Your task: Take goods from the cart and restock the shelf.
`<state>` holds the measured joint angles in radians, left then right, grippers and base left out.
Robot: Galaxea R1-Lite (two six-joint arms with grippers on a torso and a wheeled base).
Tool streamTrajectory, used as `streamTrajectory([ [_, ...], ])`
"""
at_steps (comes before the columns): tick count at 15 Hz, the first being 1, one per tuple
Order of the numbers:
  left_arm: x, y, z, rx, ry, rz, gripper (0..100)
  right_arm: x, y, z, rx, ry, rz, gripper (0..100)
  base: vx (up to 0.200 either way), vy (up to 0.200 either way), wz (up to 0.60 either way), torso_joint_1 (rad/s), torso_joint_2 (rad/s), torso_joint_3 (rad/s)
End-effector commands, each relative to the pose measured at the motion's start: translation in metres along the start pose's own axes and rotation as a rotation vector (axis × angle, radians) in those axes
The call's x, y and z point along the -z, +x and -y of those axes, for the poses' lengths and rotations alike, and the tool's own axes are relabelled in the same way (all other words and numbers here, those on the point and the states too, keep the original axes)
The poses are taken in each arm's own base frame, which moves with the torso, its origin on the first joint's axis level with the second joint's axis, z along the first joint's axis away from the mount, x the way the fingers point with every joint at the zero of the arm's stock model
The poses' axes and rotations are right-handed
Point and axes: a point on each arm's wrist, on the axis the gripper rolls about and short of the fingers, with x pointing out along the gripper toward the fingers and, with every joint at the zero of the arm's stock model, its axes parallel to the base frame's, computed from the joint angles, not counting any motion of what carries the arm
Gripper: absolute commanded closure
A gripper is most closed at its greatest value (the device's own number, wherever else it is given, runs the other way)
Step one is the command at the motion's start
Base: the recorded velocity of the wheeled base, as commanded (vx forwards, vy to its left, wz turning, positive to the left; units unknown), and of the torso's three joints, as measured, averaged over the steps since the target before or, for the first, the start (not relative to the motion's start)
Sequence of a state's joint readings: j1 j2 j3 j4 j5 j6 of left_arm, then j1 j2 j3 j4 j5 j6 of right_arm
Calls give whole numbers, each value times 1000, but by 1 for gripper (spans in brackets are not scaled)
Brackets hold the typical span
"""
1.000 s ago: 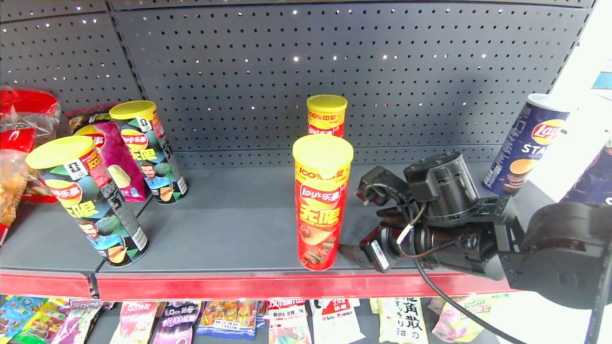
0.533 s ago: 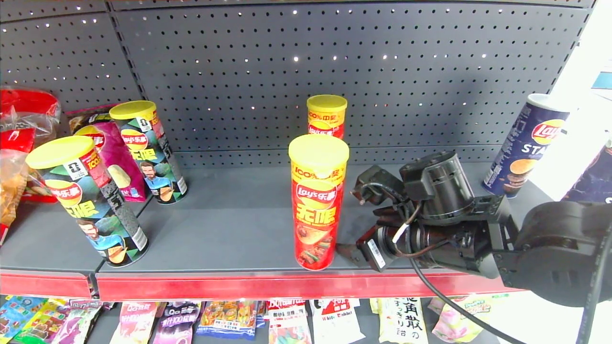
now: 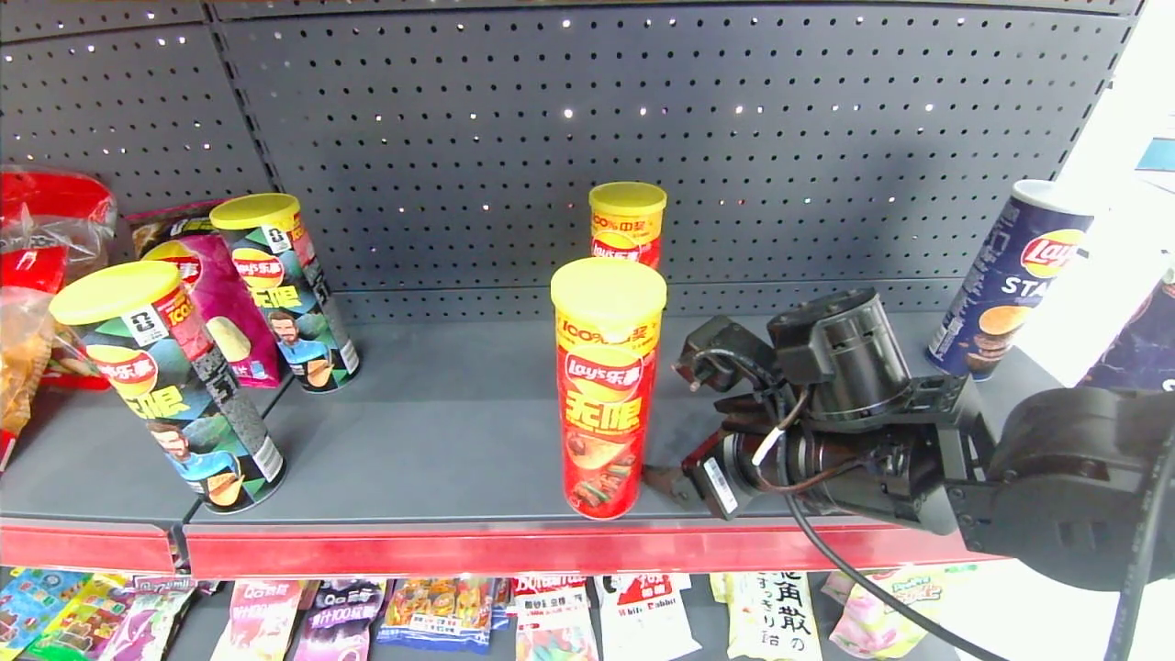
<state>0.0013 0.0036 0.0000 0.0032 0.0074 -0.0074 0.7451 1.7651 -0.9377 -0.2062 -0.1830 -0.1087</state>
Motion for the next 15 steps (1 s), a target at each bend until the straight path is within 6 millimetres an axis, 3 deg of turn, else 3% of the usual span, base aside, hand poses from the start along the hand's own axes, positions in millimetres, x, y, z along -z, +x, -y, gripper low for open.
streamTrajectory([
  [1, 0, 0, 0, 0, 0, 1, 0, 0, -1, 0, 1, 0, 1, 0, 0, 0, 0, 0, 0, 0],
  [4, 0, 0, 0, 0, 0, 1, 0, 5, -12, 7, 16, 13, 3, 0, 0, 0, 0, 0, 0, 0],
  [7, 0, 0, 0, 0, 0, 1, 0, 25, -89, 25, 66, 127, 117, 0, 0, 0, 0, 0, 0, 0],
  [9, 0, 0, 0, 0, 0, 1, 0, 55, -139, 30, 106, 144, 197, 0, 0, 0, 0, 0, 0, 0],
  [11, 0, 0, 0, 1, 0, 1, 0, 92, -177, 34, 117, 167, 272, 0, 0, 0, 0, 0, 0, 0],
  [12, 0, 0, 0, 0, 0, 1, 0, 104, -184, 37, 123, 171, 283, 0, 0, 0, 0, 0, 0, 0],
  [13, 0, 0, 0, 0, 0, 1, 0, 134, -200, 41, 122, 161, 327, 0, 0, 0, 0, 0, 0, 0],
  [15, 0, 0, 0, 0, 0, 1, 0, 178, -216, 28, 60, 136, 395, 0, 0, 0, 0, 0, 0, 0],
])
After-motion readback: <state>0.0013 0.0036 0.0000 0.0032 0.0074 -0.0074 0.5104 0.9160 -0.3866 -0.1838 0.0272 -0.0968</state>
